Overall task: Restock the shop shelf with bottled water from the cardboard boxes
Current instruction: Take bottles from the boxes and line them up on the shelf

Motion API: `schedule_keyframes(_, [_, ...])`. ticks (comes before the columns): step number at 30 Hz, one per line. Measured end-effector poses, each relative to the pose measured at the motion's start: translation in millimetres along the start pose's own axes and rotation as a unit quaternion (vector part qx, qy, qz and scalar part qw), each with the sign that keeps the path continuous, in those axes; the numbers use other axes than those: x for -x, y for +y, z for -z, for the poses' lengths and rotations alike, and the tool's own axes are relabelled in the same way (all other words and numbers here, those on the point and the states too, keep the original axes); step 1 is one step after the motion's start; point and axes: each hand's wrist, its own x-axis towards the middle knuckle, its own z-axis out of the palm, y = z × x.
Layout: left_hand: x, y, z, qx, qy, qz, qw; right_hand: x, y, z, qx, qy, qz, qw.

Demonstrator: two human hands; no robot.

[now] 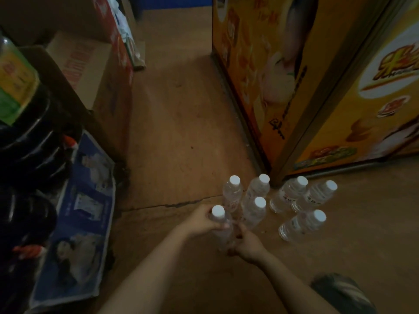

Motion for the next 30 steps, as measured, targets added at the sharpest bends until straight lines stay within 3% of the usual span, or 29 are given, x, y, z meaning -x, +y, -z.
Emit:
schedule_keyframes(7, [47,70,61,0.05,0.006,0.012,0.999,40,-58,7,0.009,-0.019,0.046,0.999])
schedule_keyframes(20, [247,368,233,0.11,0.102,-0.031,0.988,235,-343,106,0.064,-0.038,0.152,0.986])
schedule_keyframes(30, [436,508,330,0.19,0.319,-0.058,0.927,392,-542,107,0.118,-0.042,0.293,0.948])
